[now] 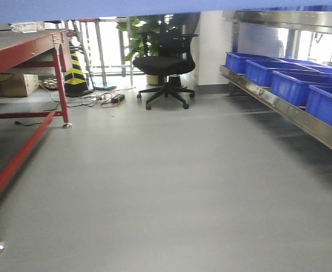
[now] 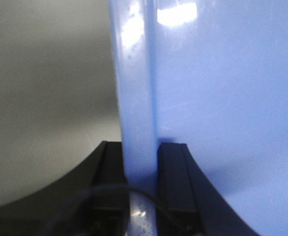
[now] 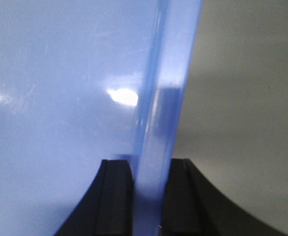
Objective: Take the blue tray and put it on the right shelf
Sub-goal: 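Drive the base away from the table while holding the tray, then drive the base up to the steel shelf rack with blue bins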
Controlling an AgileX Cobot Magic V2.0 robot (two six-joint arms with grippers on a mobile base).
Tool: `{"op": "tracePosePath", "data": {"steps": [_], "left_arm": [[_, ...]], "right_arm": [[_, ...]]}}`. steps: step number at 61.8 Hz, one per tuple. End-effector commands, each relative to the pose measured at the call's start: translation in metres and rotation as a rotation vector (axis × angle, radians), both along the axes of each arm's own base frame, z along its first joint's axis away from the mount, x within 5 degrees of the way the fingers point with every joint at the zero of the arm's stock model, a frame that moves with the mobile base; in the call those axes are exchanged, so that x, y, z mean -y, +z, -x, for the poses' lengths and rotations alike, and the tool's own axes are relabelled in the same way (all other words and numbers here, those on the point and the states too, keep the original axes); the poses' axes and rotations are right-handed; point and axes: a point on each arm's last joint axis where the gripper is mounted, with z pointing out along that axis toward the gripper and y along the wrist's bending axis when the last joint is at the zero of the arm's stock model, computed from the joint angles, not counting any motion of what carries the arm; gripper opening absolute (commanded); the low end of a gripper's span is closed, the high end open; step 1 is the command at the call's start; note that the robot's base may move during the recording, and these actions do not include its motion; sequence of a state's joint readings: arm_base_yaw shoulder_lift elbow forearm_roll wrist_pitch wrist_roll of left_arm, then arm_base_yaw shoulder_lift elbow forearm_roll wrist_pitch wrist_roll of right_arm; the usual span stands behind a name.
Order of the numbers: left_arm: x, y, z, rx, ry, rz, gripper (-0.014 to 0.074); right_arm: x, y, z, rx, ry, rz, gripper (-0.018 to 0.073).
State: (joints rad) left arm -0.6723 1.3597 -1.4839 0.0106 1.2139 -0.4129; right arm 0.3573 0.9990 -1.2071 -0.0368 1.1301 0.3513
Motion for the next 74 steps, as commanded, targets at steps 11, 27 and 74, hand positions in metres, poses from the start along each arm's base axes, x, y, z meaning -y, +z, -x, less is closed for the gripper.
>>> {"op": "tracePosePath", "data": {"steps": [11,27,74], "left_arm": [[-0.0134,0.0106,0.0130,-0.016,-0.009,-0.077,-0.0048],[-0.0123,0.0105,0.0138,-0.024,-0.014,-0.066,-0.0048],[-0.0123,0.0105,0.0139,-0.025,-0.014,-0.065,-0.0048]], "right_arm": [[0.0063,0.0198,0.0021,0.137,-0.002,0.024,0.0057],[0.0063,0.0198,0.0021,0.137,-0.002,0.024,0.0057],[0.0063,0.0198,0.0021,0.137,-0.002,0.024,0.0057]]}}
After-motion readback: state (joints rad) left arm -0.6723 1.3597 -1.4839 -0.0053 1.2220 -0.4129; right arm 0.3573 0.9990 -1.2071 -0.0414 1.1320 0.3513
